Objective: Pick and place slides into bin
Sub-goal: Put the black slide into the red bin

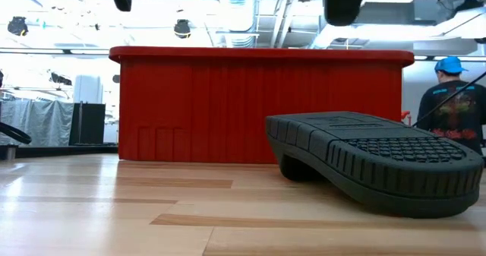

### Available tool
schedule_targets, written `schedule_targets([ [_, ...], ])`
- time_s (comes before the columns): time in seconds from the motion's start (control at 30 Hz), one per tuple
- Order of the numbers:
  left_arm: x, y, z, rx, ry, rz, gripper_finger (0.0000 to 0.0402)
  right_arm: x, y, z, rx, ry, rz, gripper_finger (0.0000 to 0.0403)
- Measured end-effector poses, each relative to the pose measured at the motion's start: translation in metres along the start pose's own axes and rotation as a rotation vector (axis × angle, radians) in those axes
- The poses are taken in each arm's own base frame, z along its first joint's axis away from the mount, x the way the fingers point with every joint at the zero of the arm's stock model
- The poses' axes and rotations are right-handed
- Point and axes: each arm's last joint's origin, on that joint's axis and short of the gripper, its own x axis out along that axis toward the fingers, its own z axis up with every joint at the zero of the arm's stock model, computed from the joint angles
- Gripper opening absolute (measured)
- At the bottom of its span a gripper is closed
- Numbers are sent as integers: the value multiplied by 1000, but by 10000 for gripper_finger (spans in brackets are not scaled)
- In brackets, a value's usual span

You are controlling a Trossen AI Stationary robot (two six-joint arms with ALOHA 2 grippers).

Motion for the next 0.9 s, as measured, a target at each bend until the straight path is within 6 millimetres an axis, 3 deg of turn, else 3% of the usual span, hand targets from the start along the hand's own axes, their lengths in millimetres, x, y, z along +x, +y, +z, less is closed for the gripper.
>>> schedule_targets([
  [0.17, 0, 1, 0, 2, -7, 21, 162, 21, -13, -15, -52, -28, 88, 31],
  [0.4, 0, 1, 0, 3, -7, 21, 162, 47, -42, -54, 24, -16, 146, 31],
  [0.63, 0, 1, 0, 22, -6, 21, 162, 55, -67, -93, 24, -22, -10, 30],
  [0.9, 0, 2, 0, 22, -17, 57, 162, 70, -75, -122, -26, -12, -84, 30],
])
